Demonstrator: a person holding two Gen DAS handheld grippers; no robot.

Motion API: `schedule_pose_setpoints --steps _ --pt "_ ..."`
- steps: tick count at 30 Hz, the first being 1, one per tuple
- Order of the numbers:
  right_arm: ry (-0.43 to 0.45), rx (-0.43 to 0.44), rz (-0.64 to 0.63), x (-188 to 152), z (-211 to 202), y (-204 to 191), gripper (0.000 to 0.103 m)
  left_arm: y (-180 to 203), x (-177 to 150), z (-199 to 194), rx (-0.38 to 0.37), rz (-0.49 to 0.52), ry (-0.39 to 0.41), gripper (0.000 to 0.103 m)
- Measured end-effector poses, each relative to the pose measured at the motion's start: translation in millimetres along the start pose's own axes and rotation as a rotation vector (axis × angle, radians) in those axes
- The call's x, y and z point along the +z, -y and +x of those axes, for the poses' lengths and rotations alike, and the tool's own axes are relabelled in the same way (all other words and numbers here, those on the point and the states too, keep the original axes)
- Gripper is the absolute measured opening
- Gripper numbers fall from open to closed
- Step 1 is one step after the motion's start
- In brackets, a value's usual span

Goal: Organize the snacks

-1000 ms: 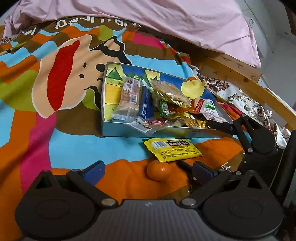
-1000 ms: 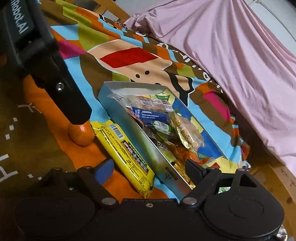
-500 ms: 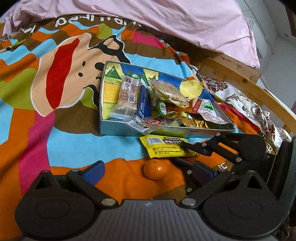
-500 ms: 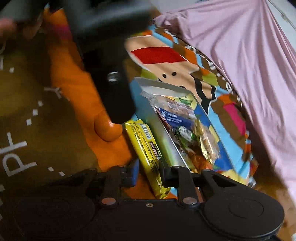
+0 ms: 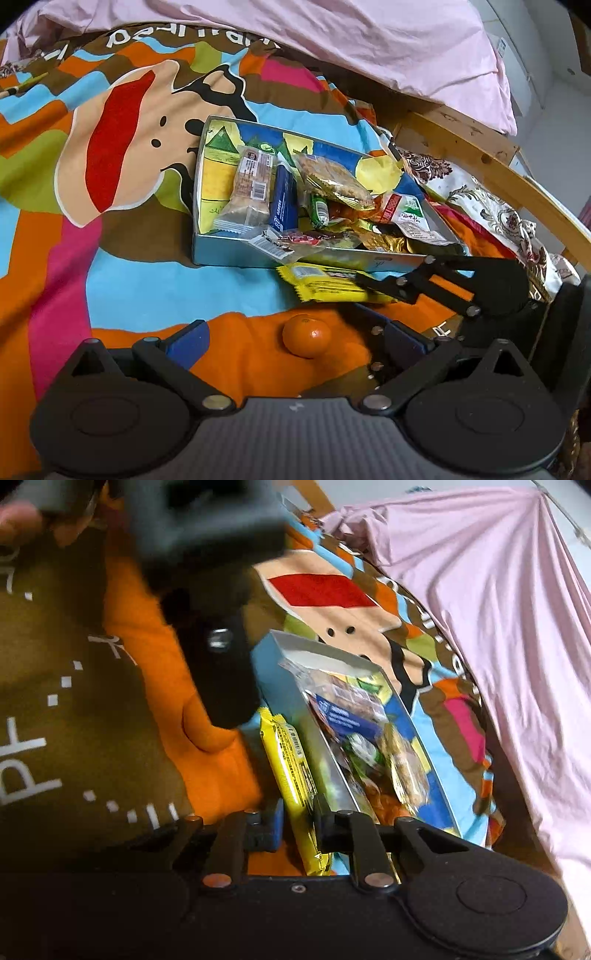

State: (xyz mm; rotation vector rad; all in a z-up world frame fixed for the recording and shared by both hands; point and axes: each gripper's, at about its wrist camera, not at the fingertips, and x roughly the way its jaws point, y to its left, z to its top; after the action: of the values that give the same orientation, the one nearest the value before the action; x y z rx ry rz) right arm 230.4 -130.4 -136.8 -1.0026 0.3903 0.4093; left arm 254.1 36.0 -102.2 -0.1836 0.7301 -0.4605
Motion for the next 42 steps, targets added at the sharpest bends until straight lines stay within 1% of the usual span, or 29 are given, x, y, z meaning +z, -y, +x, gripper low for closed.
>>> schedule_pose_setpoints --steps 2,4,7,8,10,14,18,20,23,27,29,31,34,38,42 --pt "-0.016 0.006 0.058 -3 -9 9 0.015 1 0 1 0.005 0.008 -0.006 0.102" --pt "-0.036 0.005 0.159 -6 -22 21 0.015 2 -1 3 0.013 0.019 -0.015 0.102" --pt "-0.055 0.009 0.408 -11 -45 41 0.014 6 -3 5 0.032 0.060 -0.028 0.102" --pt "-0.057 0.005 0.465 -13 -53 44 0.014 8 -3 6 0.038 0.073 -0.032 0.102" --pt "-0.053 0.001 0.528 -16 -65 47 0.013 9 -4 8 0.047 0.091 -0.038 0.102" --pt "-0.043 -0.004 0.587 -14 -89 53 0.013 10 -6 8 0.054 0.103 -0.038 0.102" --pt "-0.071 0.068 0.725 -22 -95 69 0.013 11 -6 9 0.042 0.110 -0.037 0.102" --pt "-0.083 0.086 0.787 -29 -93 73 0.013 12 -6 12 0.036 0.123 -0.035 0.102" --pt "-0.094 0.097 0.822 -36 -92 71 0.013 14 -5 18 0.036 0.141 -0.034 0.102" --pt "-0.077 0.120 0.852 -38 -86 69 0.013 18 -3 23 0.045 0.164 -0.016 0.102" --pt "-0.074 0.130 0.866 -39 -79 67 0.013 22 -2 22 0.041 0.197 0.001 0.102" --pt "-0.051 0.134 0.880 -40 -72 65 0.015 26 -1 23 0.035 0.231 0.009 0.102" --pt "-0.032 0.133 0.891 -39 -63 62 0.016 29 1 27 0.027 0.269 0.001 0.102" --pt "-0.022 0.116 0.894 -41 -53 59 0.017 27 0 32 0.016 0.261 -0.012 0.100" --pt "-0.032 0.108 0.916 -45 -43 59 0.018 25 -1 34 0.022 0.256 -0.018 0.099"
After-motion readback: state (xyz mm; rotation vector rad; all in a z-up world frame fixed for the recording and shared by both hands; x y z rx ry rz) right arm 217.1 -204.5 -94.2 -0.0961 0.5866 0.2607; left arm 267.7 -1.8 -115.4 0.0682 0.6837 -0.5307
